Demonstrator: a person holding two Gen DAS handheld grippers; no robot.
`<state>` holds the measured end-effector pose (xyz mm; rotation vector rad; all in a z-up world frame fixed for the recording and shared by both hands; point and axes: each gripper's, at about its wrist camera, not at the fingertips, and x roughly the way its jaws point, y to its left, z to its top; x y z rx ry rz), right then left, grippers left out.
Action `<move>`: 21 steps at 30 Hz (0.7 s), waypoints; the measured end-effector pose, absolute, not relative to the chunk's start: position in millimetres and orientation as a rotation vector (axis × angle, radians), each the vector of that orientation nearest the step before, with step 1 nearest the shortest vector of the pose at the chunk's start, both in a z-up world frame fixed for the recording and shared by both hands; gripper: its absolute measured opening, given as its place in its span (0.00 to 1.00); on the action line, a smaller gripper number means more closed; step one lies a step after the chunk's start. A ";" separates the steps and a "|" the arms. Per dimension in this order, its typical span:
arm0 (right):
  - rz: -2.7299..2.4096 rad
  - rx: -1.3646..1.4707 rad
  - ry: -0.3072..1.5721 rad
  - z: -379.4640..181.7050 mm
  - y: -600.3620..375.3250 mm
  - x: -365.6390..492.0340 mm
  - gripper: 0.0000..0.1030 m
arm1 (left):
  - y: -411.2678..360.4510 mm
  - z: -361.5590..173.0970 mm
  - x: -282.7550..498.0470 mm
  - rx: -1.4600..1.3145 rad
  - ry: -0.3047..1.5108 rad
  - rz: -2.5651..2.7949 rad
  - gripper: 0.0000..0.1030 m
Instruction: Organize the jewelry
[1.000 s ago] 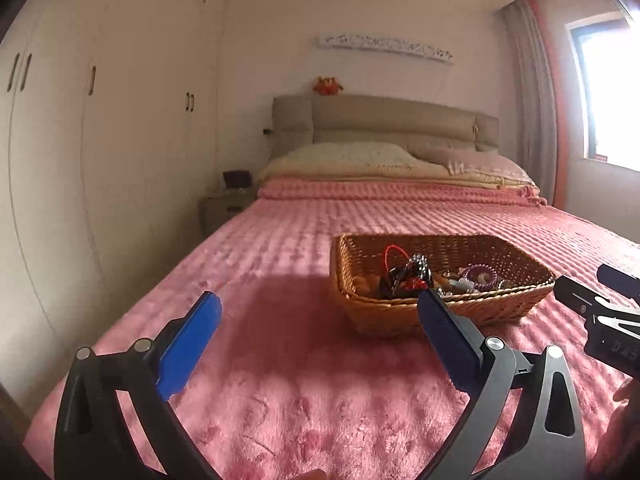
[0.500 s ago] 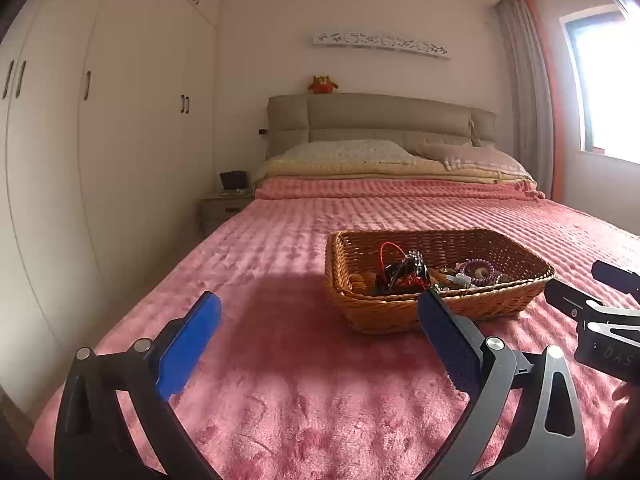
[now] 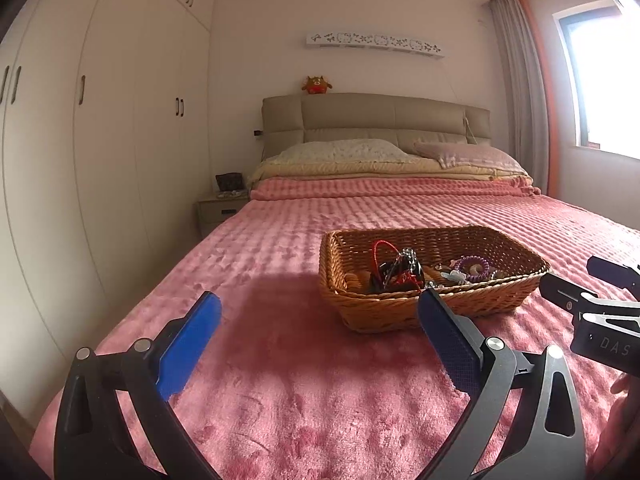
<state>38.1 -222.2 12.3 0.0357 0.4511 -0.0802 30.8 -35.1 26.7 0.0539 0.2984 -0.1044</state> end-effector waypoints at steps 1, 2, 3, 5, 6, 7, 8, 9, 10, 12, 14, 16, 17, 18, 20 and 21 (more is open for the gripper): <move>-0.077 0.038 0.452 12.5 -222.8 38.1 0.82 | -35.2 26.4 31.0 0.054 0.300 -0.106 0.93; -0.074 0.039 0.453 13.0 -223.3 38.2 0.82 | -35.5 26.1 31.3 0.055 0.301 -0.107 0.93; -0.074 0.040 0.454 13.0 -223.7 38.1 0.83 | -35.8 26.1 31.3 0.056 0.300 -0.107 0.93; -0.071 0.040 0.453 13.4 -224.2 37.6 0.84 | -36.2 26.0 31.0 0.058 0.298 -0.106 0.93; -0.071 0.039 0.451 13.6 -224.2 37.0 0.84 | -36.4 26.1 31.0 0.058 0.298 -0.106 0.93; -0.069 0.038 0.450 13.8 -224.1 36.7 0.84 | -36.4 25.9 31.0 0.057 0.299 -0.105 0.93; -0.067 0.037 0.450 13.9 -223.9 36.4 0.84 | -36.4 25.6 31.2 0.056 0.301 -0.105 0.93; -0.063 0.036 0.448 14.1 -223.6 35.9 0.84 | -36.2 26.0 31.4 0.056 0.302 -0.107 0.93; -0.063 0.034 0.446 14.4 -223.2 35.4 0.84 | -36.3 25.9 31.2 0.055 0.303 -0.107 0.93; -0.061 0.032 0.444 15.1 -222.6 34.8 0.84 | -35.8 26.2 31.5 0.055 0.303 -0.107 0.93; -0.060 0.032 0.444 15.3 -222.7 34.7 0.84 | -36.1 26.1 31.5 0.056 0.304 -0.107 0.93; -0.060 0.032 0.444 15.3 -222.8 34.7 0.84 | -35.9 26.2 31.4 0.055 0.304 -0.107 0.93; -0.059 0.033 0.444 15.3 -222.9 34.2 0.84 | -35.9 26.2 31.2 0.054 0.304 -0.106 0.93; -0.059 0.033 0.444 15.6 -223.0 34.4 0.85 | -35.8 26.3 31.7 0.054 0.304 -0.108 0.93; -0.059 0.032 0.445 15.5 -222.9 34.7 0.85 | -36.2 26.1 31.4 0.054 0.306 -0.108 0.93; -0.059 0.031 0.446 15.4 -222.8 34.7 0.85 | -36.3 26.5 31.8 0.054 0.306 -0.108 0.93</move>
